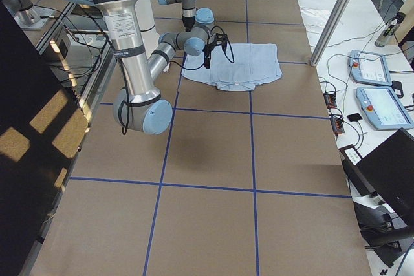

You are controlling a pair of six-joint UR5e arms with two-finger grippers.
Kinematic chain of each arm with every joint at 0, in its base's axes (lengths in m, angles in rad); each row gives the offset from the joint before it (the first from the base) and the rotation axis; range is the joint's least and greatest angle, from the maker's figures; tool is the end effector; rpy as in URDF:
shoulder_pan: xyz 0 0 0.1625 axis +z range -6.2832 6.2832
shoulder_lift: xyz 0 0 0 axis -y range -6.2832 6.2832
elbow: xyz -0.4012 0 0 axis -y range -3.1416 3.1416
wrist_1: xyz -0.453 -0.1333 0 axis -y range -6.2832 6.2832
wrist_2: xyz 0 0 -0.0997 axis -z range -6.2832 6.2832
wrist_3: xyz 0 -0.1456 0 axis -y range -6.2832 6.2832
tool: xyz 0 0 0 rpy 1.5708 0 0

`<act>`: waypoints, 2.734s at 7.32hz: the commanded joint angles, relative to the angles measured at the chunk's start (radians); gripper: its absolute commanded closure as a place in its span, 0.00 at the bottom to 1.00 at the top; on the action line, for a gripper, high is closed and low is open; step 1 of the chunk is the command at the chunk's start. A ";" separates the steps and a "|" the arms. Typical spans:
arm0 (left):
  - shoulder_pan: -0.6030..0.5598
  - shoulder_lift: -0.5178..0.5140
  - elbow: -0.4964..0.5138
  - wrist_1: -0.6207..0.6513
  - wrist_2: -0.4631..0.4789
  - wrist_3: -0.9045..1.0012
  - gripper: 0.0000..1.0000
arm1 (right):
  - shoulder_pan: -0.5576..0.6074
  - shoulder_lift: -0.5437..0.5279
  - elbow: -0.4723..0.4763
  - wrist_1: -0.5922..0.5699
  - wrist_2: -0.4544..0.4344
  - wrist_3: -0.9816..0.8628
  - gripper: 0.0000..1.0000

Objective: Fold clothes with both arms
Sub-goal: 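Move the right gripper toward the shirt's edge nearest the robot, then lower both grippers to the shirt's corners nearest the robot and grasp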

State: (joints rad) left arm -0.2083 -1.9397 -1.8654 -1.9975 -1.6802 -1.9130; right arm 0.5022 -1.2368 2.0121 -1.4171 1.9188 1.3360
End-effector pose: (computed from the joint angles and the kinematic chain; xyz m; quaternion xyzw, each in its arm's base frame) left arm 0.6371 -0.2547 0.2362 -0.0813 0.5134 -0.2048 0.8294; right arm -0.5070 -0.3739 0.2265 0.0145 -0.4673 0.0405 0.8830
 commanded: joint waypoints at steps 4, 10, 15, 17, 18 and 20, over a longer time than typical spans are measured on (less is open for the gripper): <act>0.000 -0.002 -0.020 0.000 -0.004 0.003 1.00 | -0.252 0.006 -0.038 -0.019 -0.216 0.449 0.00; -0.002 -0.002 -0.020 0.000 -0.003 0.009 1.00 | -0.312 0.011 -0.084 -0.083 -0.218 0.640 0.00; -0.002 -0.001 -0.012 0.000 -0.003 0.012 1.00 | -0.323 0.014 -0.087 -0.082 -0.219 0.640 0.12; -0.002 -0.001 -0.011 0.000 -0.003 0.012 1.00 | -0.320 0.014 -0.085 -0.080 -0.219 0.640 0.15; -0.002 -0.001 -0.009 0.000 -0.001 0.014 1.00 | -0.320 0.014 -0.085 -0.080 -0.219 0.640 0.15; -0.002 -0.001 -0.009 0.000 -0.001 0.014 1.00 | -0.314 0.019 -0.085 -0.080 -0.219 0.640 0.15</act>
State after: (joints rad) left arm -0.2102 -1.9405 -1.8744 -1.9972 -1.6815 -1.8993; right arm 0.1841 -1.2214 1.9266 -1.4972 1.6997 1.9758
